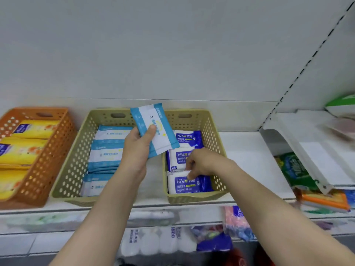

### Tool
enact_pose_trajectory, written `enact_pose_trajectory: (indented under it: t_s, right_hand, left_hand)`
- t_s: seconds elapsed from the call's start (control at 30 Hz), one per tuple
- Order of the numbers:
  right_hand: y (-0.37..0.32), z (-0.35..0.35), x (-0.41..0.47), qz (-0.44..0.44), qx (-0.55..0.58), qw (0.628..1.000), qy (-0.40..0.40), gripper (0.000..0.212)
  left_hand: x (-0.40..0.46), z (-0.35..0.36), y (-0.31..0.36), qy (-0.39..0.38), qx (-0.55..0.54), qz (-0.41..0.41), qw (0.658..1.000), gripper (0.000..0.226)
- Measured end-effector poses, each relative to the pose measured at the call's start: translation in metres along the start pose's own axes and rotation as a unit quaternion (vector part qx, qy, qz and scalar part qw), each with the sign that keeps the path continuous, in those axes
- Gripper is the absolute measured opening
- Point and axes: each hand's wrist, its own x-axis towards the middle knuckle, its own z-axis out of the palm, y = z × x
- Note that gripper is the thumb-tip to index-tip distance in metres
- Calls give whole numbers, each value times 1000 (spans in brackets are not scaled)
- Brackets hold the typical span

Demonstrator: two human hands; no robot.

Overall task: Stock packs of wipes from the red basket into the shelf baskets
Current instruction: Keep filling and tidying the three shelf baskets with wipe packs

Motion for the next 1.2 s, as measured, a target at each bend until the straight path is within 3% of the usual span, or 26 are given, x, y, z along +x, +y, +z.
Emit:
enact_pose_trajectory:
  t_s: [0.13, 0.2, 0.23, 0.27, 0.33, 0.4, 0.5, 0.63, 0.77, 0.93, 1.0, 1.13, 1.2]
  right_hand:
    - [1, 8, -2, 7, -49, 998, 40, 31]
    - [-2, 1, -6, 1, 44, 992, 120, 32]
    - [-9, -6, -10, 2, 171, 971, 167, 30]
    - [-19, -15, -15, 0, 333, 924, 187, 30]
    - [-42, -31, -24, -39, 557, 818, 142, 36]
    - [-66, -43, -26, -95, 590, 794, 111, 34]
    - [-99, -53, -22, -114, 591, 785, 146, 25]
    - [-131, -53, -13, -117, 635, 748, 155, 16]
    - [-167, -42, -4, -120, 606, 780, 103, 33]
    - [-201, -32, 8, -131, 560, 809, 125, 30]
    - [-207, -27, 15, -132, 532, 826, 129, 28]
    - [-204, -12, 28, -69, 507, 846, 152, 28]
    - [-200, -1, 29, -33, 436, 884, 168, 27]
  left_hand:
    - [-6, -1, -3, -1, 3, -9, 1000, 26]
    - [-10, -3, -1, -8, -5, -8, 1000, 25]
    - [-11, -4, 0, -13, -7, -7, 1000, 25]
    - [-13, -5, 2, -22, -5, -7, 1000, 25]
    - [-15, -10, 6, -42, 0, -6, 999, 25]
    - [-15, -16, 14, -63, 5, -2, 998, 25]
    - [-11, -30, 34, -76, 13, 10, 997, 24]
    - [-1, -60, 54, -28, 19, 30, 999, 24]
    - [6, -94, 62, -2, 11, 26, 1000, 25]
    - [16, -133, 77, 1, 14, 53, 998, 29]
    - [25, -149, 80, 18, 46, 80, 996, 11]
    - [37, -180, 70, 38, 165, 99, 981, 17]
    - [39, -195, 56, 50, 226, 102, 968, 7]
